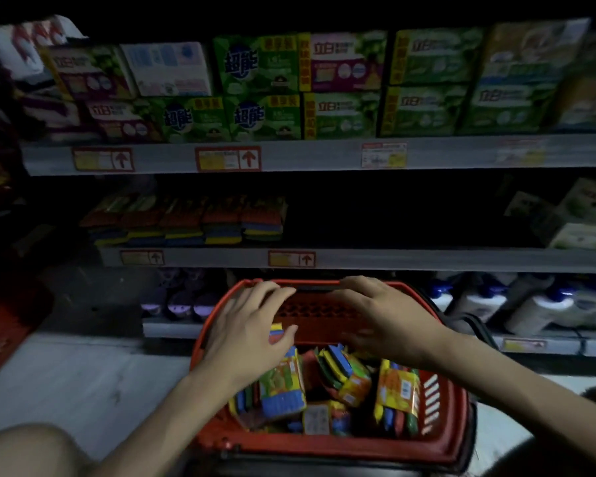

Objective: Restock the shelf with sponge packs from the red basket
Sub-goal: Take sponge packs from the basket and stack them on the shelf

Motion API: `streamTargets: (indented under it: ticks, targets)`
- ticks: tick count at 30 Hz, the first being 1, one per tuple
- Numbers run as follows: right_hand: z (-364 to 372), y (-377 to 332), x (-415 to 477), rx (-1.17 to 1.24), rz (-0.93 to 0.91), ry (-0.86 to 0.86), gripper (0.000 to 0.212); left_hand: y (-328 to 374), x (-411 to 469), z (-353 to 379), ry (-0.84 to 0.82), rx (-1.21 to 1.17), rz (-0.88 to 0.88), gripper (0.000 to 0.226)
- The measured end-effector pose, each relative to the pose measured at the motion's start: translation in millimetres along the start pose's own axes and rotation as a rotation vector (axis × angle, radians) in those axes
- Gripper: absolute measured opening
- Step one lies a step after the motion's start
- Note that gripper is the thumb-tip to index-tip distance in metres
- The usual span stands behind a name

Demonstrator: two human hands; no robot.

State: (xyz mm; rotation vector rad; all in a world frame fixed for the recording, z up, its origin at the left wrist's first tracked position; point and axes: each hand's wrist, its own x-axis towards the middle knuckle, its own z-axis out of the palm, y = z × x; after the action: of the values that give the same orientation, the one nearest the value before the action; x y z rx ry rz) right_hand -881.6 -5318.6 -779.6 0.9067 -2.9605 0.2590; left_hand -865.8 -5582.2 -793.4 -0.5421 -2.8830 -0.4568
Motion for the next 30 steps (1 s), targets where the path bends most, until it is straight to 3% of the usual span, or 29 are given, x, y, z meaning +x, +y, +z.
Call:
streamTargets:
  ticks: [6, 13, 19, 25, 28, 30]
  targets:
    - [35, 22, -30, 0.053, 0.073, -0.235, 0.070, 6, -18, 6, -0.361, 0.260, -0.013, 0.081]
    - [85, 32, -21, -0.155, 0.070, -0.541, 0.068, -23, -19, 85, -0.791, 0.354, -0.068, 0.124]
    - [106, 21, -23, -0.141, 0.031, -0.646, 0.073, -33, -14, 135, -0.803, 0.246, -0.202, 0.137]
    - [109, 28, -24, -0.140, 0.039, -0.575, 0.099, -36, -14, 145, -0.725, 0.078, -0.226, 0.131]
    - [113, 31, -20, -0.141, 0.032, -0.553, 0.100, -41, -19, 145, -0.725, -0.231, -0.255, 0.125]
    - [115, 31, -16, -0.109, 0.049, -0.542, 0.096, -38, -21, 143, -0.698, -0.581, -0.402, 0.121]
